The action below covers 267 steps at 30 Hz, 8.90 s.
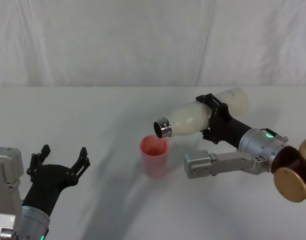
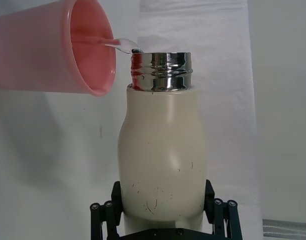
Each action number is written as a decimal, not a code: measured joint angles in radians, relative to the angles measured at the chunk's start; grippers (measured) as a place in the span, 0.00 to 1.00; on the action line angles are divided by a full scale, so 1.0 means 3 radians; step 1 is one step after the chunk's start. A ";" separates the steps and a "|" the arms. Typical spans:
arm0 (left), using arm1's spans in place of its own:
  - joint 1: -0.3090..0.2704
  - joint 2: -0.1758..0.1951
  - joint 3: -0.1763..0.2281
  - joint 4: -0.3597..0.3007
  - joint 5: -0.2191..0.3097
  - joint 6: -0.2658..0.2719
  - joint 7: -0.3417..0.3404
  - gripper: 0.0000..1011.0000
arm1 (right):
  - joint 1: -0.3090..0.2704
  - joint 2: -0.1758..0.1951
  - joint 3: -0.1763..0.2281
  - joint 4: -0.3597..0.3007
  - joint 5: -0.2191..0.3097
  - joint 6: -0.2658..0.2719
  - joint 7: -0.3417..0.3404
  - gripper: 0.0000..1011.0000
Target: Grasp the thermos with one hand and pour water into the cup lid.
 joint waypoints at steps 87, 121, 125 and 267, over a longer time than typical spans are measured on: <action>0.0000 0.0000 0.0000 0.0000 0.0000 0.0000 0.0000 0.99 | -0.0170 -0.0125 0.0287 -0.0112 0.0631 -0.0121 0.0098 0.94; 0.0000 0.0000 0.0000 0.0000 0.0000 0.0000 0.0000 0.99 | -0.0549 -0.0655 0.1306 -0.0037 0.2725 -0.0314 0.0327 0.94; 0.0000 0.0000 0.0000 0.0000 0.0000 0.0000 0.0000 0.99 | -0.0583 -0.0702 0.1397 -0.0021 0.2907 -0.0301 0.0346 0.94; 0.0000 0.0000 0.0000 0.0000 0.0000 0.0000 0.0000 0.99 | -0.0957 -0.0899 0.1585 0.0317 0.3649 -0.0373 0.0411 0.99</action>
